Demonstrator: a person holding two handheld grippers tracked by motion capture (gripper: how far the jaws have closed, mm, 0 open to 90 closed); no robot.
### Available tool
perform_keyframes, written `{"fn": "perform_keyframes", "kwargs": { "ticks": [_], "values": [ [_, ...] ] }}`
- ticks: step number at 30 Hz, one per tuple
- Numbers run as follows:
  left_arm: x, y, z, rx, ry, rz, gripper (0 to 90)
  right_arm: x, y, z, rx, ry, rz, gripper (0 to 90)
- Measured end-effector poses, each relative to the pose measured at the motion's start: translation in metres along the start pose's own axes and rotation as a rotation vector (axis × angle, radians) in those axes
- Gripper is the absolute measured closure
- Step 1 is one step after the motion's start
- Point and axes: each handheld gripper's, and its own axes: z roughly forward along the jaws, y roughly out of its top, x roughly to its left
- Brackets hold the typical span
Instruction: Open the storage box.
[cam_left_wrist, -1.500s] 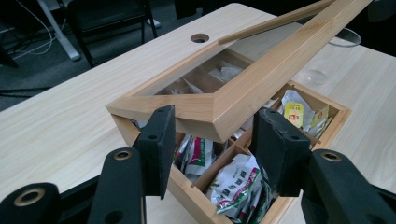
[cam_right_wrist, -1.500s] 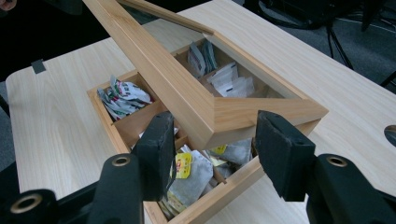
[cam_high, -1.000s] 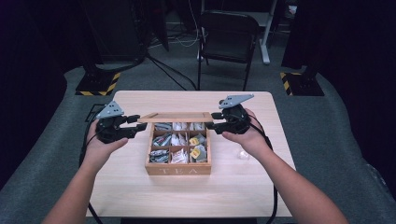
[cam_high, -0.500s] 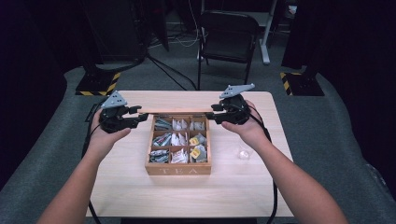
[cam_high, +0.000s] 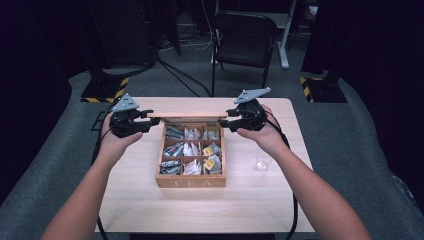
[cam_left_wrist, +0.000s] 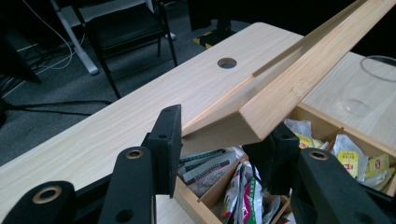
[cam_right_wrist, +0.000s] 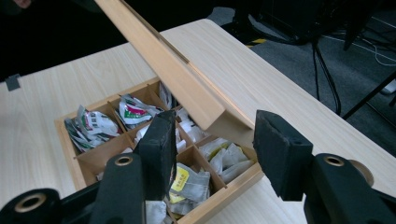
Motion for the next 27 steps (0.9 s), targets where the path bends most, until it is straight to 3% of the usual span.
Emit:
{"fn": "perform_keyframes", "kwargs": {
  "ticks": [7,14,21,27],
  "values": [
    [0.004,0.003,0.002,-0.010,-0.006,-0.012,56.4,-0.004,0.000,0.009,-0.011,-0.045,-0.015,50.1],
    [0.010,0.008,0.003,-0.002,-0.025,-0.004,56.6,-0.013,0.006,0.021,-0.052,-0.016,-0.011,56.4],
    [0.015,0.009,0.006,-0.022,-0.033,-0.046,55.5,-0.020,0.010,0.025,-0.055,0.007,0.025,55.9],
    [0.015,0.009,0.009,-0.016,-0.012,-0.066,54.9,-0.023,0.011,0.026,-0.059,0.003,0.042,56.0]
  ]
}}
